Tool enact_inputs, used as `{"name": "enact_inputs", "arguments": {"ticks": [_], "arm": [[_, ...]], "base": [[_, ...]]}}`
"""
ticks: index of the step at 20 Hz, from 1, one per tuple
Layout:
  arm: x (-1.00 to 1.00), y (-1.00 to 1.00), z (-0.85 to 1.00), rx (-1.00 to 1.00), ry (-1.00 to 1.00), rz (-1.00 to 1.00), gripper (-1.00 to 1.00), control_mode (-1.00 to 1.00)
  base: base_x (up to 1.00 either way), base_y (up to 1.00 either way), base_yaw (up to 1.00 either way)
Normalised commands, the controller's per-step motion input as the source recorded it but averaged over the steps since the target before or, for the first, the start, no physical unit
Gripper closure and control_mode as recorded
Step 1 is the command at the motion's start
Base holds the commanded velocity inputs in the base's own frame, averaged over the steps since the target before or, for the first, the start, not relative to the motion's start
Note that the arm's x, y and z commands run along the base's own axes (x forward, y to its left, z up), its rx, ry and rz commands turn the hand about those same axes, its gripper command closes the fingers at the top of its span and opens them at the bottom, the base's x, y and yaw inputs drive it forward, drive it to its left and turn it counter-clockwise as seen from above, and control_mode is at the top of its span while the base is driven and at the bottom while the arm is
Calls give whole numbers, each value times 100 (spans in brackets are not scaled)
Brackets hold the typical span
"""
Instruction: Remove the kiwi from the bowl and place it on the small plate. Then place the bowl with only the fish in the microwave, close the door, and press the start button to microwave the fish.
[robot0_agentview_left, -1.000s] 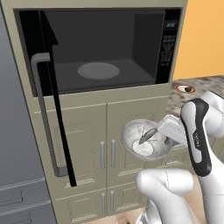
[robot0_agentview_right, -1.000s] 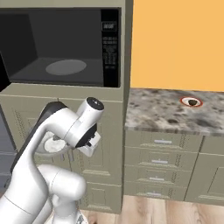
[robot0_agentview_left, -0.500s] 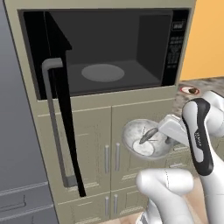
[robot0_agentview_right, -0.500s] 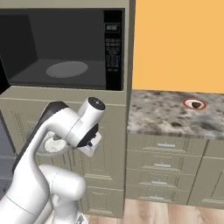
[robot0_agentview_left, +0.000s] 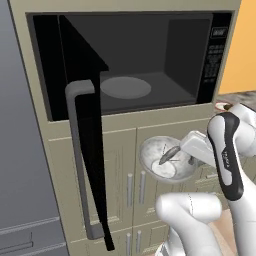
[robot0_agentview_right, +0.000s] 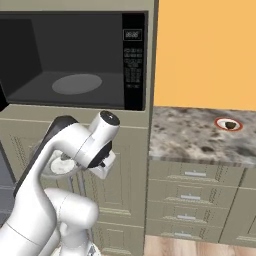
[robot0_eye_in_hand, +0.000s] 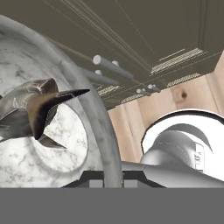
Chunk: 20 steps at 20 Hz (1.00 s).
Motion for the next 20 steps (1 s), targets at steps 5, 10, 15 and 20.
{"name": "enact_inputs", "arguments": {"ticks": [5, 10, 15, 20], "arm": [[0, 0, 0, 0, 0, 0, 100, 100], [17, 4, 78, 1, -1, -5, 100, -100], [17, 57, 59, 1, -14, -21, 100, -100], [45, 25, 52, 19, -5, -21, 100, -100]], "base": [[1, 4, 0], [0, 0, 0], [0, 0, 0], [0, 0, 0]]}}
